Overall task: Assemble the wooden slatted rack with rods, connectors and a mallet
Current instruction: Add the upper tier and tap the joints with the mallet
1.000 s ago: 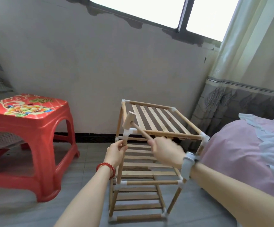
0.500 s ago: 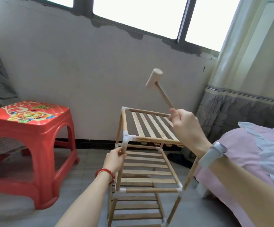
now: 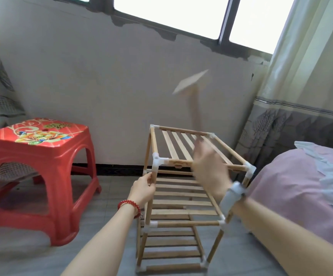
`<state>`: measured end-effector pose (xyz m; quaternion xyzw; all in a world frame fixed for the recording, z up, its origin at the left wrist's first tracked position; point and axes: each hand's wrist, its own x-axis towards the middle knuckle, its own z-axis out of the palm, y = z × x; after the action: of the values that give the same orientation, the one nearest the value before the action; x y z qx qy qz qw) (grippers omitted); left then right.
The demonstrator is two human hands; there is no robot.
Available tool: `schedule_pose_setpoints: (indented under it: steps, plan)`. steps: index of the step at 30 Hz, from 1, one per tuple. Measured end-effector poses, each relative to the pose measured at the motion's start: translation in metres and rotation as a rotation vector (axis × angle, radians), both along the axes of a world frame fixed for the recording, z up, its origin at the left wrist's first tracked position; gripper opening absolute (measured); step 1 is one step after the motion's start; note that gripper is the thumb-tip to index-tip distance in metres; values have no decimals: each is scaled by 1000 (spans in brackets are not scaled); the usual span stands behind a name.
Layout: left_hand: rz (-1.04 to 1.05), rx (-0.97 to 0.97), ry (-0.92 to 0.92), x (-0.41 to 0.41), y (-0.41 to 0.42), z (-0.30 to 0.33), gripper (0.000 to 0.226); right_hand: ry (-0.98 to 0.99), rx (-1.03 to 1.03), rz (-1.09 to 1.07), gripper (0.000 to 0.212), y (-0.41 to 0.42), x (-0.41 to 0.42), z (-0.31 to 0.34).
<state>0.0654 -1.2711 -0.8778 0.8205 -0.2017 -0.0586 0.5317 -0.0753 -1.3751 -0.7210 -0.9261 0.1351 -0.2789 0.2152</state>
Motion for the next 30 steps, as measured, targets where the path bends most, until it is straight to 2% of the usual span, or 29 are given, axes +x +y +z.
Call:
schedule_pose_setpoints:
  steps: [1,2,3,7,8,9,10,13,14,15,17,19,22,25,30]
  plan:
    - [-5,4,9,-1,1,-1,44,314,-74,-8,36,4,-1,-21]
    - [-18,7,20,-2,2,-3,43,478,-134,-30,37,4,-3,-27]
    - [-39,6,29,-3,2,-5,43,466,-148,-29,36,-2,-6,-22]
    - [-34,-48,34,0,2,-7,42,-146,-19,-16,38,-22,-4,50]
    - [-20,-68,40,0,1,-7,41,-280,30,9,36,-22,-7,54]
    - [-13,-82,43,1,0,-8,41,-333,58,12,34,-19,-9,44]
    - [-16,-86,45,1,0,-8,41,-271,48,19,30,-16,-10,24]
    - [-61,-79,60,2,3,-12,41,411,-177,23,31,-9,-12,-42]
    - [-74,-76,65,3,5,-11,40,444,-168,40,35,-13,-11,-45]
    - [-84,-72,65,4,7,-10,40,385,-83,71,36,-18,-9,-39]
    - [-74,-91,38,9,9,-4,39,139,59,124,37,-30,-3,-21]
    - [-73,-102,19,10,7,3,38,13,184,126,36,-46,1,-15]
    - [-36,-68,-16,5,-3,3,29,55,394,84,34,-64,1,-38]
    - [17,-64,-70,-3,-9,2,18,108,474,16,35,-82,-5,-64]
    - [-76,0,-245,-28,-36,22,10,18,676,62,33,-102,-10,-68]
